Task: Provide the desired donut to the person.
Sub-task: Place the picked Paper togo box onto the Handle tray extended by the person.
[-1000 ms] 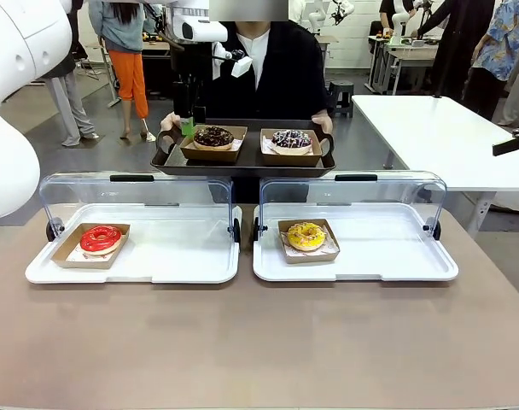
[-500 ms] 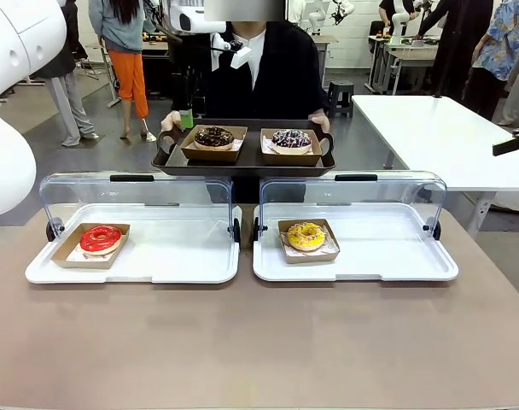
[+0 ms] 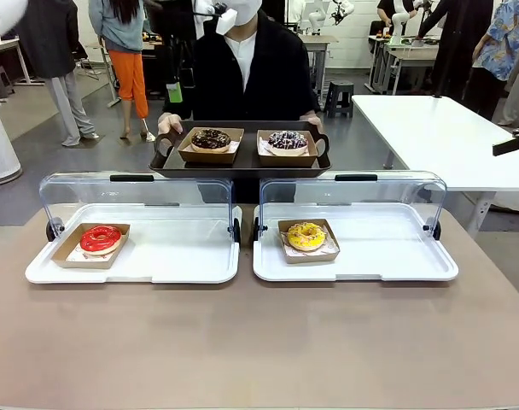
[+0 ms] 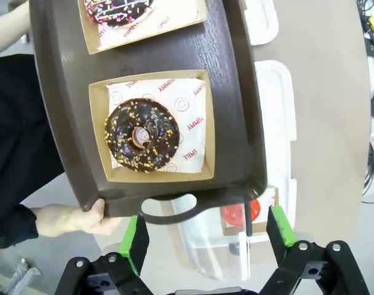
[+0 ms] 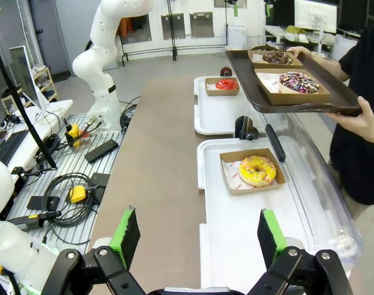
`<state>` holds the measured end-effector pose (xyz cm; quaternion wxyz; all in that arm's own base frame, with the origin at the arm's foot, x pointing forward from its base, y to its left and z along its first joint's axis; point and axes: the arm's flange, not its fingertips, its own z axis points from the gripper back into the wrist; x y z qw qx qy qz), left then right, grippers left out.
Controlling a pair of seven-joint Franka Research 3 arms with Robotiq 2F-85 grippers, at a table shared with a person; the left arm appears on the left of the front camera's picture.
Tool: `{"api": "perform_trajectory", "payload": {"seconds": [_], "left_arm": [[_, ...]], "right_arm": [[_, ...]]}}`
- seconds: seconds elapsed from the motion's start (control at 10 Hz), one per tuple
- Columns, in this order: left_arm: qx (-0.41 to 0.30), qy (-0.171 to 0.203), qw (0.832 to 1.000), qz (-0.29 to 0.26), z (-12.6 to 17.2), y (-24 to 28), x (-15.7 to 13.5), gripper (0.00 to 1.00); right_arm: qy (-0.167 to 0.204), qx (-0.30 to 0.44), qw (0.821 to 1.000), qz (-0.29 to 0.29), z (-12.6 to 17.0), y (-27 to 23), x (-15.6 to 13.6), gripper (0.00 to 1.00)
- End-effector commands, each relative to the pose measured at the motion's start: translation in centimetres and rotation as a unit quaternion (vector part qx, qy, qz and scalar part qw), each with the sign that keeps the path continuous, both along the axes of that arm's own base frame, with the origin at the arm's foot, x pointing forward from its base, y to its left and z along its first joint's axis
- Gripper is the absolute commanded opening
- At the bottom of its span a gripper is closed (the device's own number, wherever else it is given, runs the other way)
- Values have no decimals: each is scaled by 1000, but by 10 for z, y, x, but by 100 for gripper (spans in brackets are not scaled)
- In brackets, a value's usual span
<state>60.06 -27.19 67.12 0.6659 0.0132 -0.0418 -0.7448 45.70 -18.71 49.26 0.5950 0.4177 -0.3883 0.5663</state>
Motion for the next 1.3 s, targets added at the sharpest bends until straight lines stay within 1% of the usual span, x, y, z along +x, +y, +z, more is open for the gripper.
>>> {"api": "perform_trajectory", "payload": {"seconds": [0.0,0.2,0.4,0.5,0.7,0.9,1.1,1.2], "left_arm": [[-23,-5,1000,10,-67,48,-100,100],[-27,-12,999,14,-79,59,-131,100],[-25,-37,998,41,-85,70,-148,100],[-33,-46,997,52,-82,78,-150,100],[-44,-49,996,61,-82,89,-154,100],[-66,-42,995,62,-78,96,-153,100],[-95,-32,993,67,-74,104,-145,100],[-51,-40,995,74,-77,97,-152,100]], "right_arm": [[-1,0,1000,-3,0,0,0,100],[-1,0,1000,-3,0,0,0,100],[-1,0,1000,-3,0,0,0,100],[-1,0,1000,-3,0,0,0,100],[-1,0,1000,-3,0,0,0,100],[-1,0,1000,-3,0,0,0,100],[-1,0,1000,-3,0,0,0,100],[-1,0,1000,-3,0,0,0,100]]}}
